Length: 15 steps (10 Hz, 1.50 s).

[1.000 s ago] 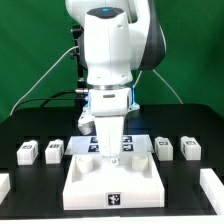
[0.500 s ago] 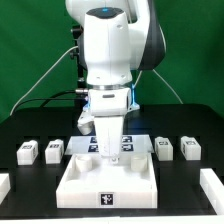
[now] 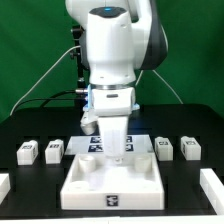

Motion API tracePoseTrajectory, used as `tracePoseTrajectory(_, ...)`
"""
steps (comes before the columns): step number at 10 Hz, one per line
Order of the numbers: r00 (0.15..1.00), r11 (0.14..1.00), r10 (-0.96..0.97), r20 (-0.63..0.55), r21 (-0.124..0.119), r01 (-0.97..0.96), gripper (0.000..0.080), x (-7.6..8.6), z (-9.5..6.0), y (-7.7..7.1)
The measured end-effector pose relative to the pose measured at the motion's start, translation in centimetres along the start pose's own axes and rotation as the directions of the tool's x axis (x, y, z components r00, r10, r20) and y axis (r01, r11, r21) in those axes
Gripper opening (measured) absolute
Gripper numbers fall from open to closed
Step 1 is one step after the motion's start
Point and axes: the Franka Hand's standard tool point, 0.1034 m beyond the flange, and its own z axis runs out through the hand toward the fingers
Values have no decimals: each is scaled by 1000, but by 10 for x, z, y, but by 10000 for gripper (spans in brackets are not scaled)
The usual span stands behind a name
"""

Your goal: Assemble one leg

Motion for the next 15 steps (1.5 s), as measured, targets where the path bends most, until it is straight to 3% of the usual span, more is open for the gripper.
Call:
tracePoseTrajectory(4,1000,1000,0,-25,-31,-1,59,52,-3,57)
tracePoseTrajectory(7,1000,1000,-8,-21,-10,8,60,67,3,59)
tracePoseTrajectory(8,1000,1000,-15,-20,-11,15,60,66,3,59)
tracePoseTrajectory(10,999,999,-18,-28,-37,17,60,66,3,59)
tracePoseTrajectory(12,1000,999,-14,-28,-36,13,60,65,3,59)
tracePoseTrajectory(14,1000,999,-13,-28,-35,12,371,65,3,59)
tracePoseTrajectory(15,1000,999,-13,-28,-35,12,371,65,3,59)
